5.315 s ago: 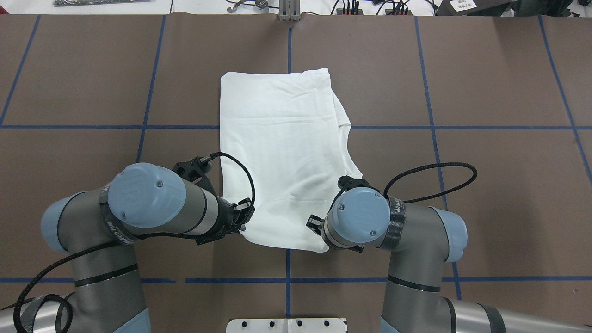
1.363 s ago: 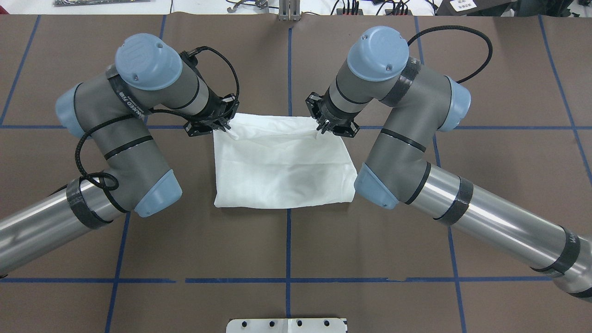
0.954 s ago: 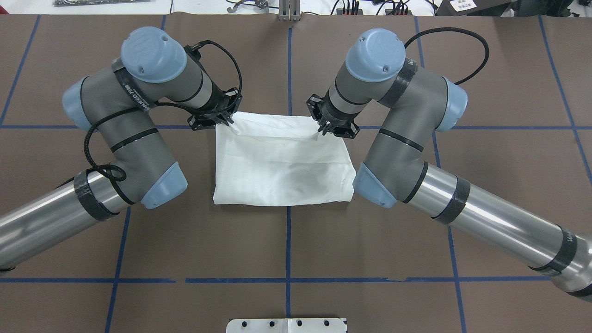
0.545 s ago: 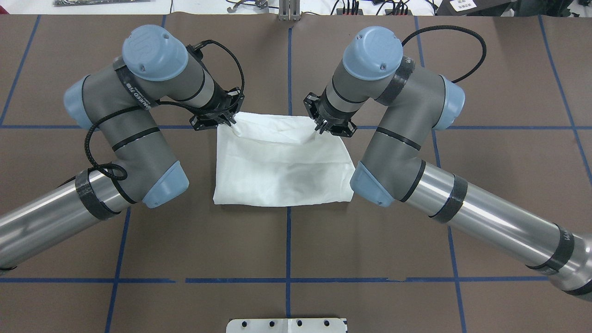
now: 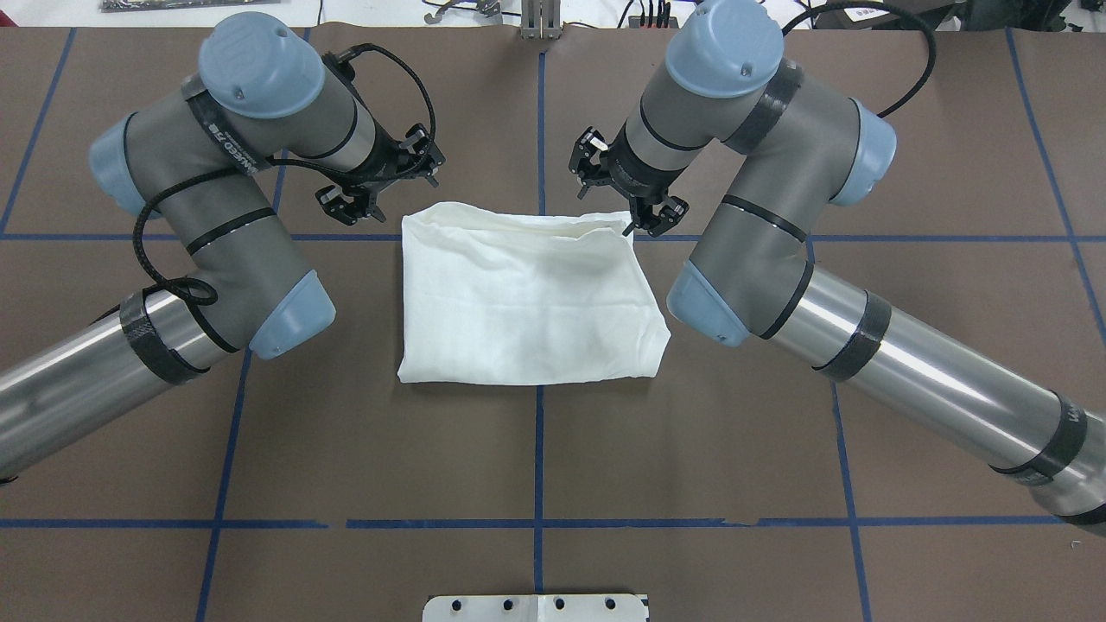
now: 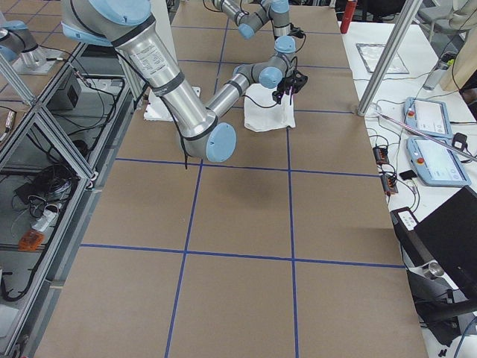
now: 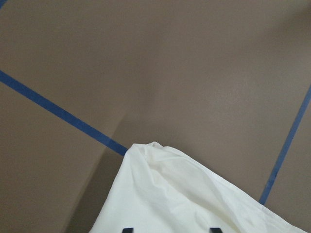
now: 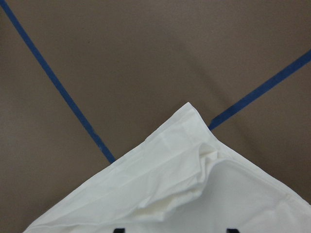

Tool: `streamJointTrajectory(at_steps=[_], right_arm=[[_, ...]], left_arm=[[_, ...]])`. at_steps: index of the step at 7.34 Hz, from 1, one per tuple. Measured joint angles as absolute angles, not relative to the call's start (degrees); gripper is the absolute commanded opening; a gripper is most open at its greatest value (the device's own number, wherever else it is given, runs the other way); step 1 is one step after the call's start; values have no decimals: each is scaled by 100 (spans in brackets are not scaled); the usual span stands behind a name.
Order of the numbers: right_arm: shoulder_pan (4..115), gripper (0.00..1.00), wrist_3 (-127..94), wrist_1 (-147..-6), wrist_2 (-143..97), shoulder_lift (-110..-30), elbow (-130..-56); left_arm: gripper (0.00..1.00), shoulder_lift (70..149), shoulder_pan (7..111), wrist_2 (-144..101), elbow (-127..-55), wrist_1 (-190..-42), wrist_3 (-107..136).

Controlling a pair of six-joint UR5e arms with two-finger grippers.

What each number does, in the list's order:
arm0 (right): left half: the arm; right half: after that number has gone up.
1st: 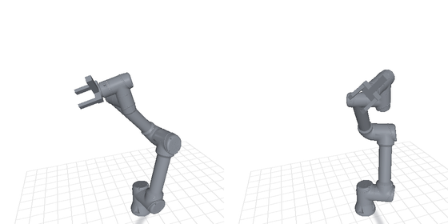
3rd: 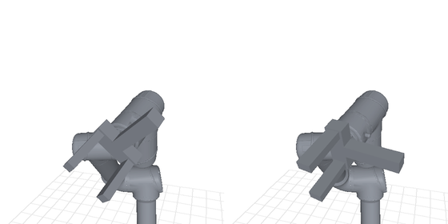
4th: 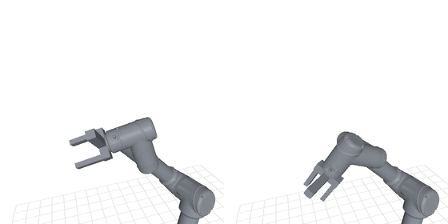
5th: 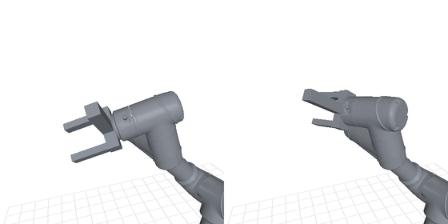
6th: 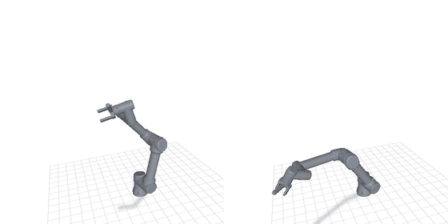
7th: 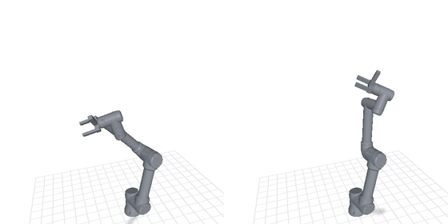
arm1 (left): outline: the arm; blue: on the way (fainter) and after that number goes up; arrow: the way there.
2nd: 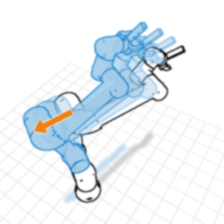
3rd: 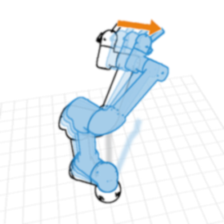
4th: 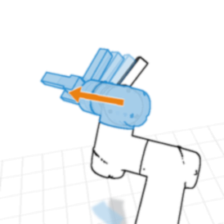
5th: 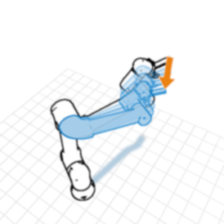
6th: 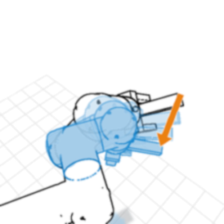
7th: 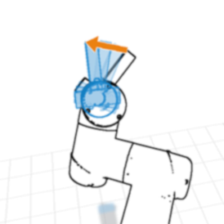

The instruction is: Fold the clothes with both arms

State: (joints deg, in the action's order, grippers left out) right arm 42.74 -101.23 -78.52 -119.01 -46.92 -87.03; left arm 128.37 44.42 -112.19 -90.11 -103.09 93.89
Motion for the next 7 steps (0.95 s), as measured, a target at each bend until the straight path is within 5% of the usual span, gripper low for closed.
streamJointTrajectory(at_steps=[7], right_arm=[[3453, 100, -7480, -8080, -11001, -4019, -7961]], left_arm=[[100, 12190, 5140, -11550, -9330, -10261, 7936]])
